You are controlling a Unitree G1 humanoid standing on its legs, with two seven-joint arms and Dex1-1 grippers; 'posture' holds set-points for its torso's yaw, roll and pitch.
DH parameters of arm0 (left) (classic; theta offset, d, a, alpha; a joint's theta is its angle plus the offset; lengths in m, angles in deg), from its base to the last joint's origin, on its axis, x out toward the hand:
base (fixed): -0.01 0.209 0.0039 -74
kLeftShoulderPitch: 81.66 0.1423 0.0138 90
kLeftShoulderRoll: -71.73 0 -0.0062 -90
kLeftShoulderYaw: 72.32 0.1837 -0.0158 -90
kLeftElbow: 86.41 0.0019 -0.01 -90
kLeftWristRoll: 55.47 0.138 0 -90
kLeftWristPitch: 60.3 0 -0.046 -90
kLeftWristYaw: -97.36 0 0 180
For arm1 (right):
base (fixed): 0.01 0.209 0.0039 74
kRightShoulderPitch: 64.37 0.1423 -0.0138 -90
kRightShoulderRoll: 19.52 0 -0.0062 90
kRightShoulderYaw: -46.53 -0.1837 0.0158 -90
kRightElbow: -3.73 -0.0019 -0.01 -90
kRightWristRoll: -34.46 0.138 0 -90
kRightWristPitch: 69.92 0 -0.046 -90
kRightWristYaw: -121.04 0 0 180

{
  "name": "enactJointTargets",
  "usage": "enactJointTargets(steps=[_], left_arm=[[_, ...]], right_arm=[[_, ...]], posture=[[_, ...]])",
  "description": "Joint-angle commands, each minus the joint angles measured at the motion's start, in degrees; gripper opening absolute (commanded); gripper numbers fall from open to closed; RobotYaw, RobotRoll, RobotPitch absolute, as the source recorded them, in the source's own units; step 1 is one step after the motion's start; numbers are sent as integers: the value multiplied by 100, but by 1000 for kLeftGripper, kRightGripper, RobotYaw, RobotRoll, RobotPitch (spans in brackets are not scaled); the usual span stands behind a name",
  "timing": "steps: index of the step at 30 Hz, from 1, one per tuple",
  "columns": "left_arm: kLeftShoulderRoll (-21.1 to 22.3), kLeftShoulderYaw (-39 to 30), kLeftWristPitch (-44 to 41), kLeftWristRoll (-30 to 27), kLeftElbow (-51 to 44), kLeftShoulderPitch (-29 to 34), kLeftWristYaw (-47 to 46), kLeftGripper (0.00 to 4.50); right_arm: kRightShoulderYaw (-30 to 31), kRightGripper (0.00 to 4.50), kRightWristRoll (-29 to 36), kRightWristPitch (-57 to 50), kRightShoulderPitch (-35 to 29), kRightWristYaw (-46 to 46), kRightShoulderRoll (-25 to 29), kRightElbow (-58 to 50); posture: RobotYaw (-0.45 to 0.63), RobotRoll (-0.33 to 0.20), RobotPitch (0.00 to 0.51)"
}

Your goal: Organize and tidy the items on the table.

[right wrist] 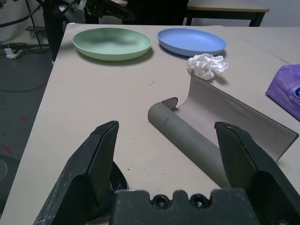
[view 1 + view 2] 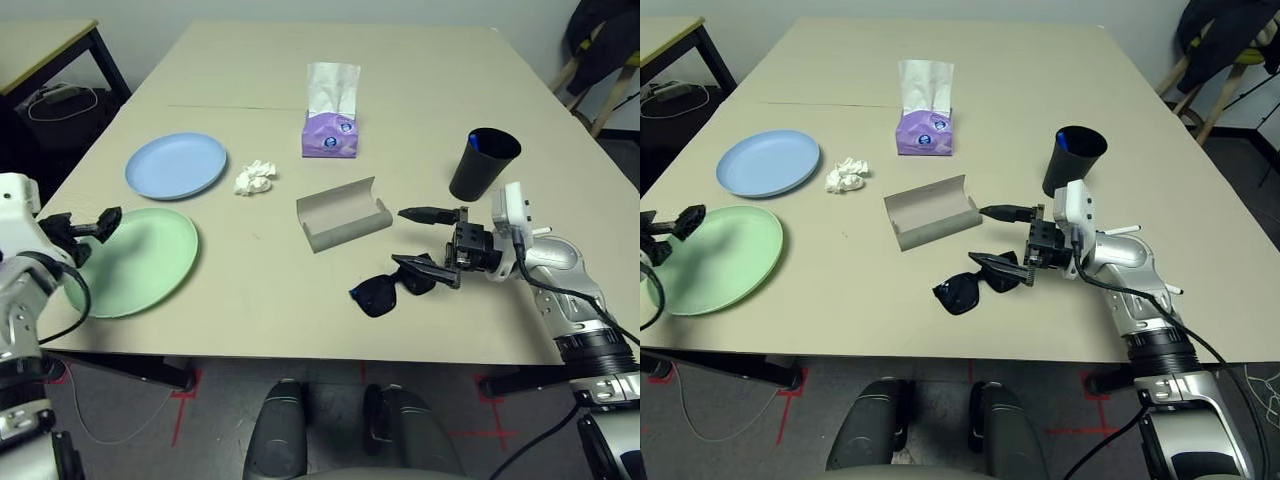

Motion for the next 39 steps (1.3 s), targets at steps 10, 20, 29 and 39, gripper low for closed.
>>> enactJointTargets(steps=[10, 20, 29, 39], left_arm=[[478, 303, -415, 148, 1037, -188, 675, 4500], [514, 360, -491, 222, 1018, 17, 919, 4500], [621, 510, -379, 401, 1082, 228, 1143, 3864], [597, 409, -315, 414, 963, 311, 1171, 136]], right_arm=[[62, 4485, -13, -163, -85, 151, -11, -303], [67, 4485, -21, -248, -36, 247, -26, -410], [50, 4500, -11, -272, -5, 305, -18, -438], [56, 4500, -27, -277, 2, 320, -11, -453]], posture=[[178, 0, 111], [178, 0, 108], [169, 0, 104], [170, 0, 103]])
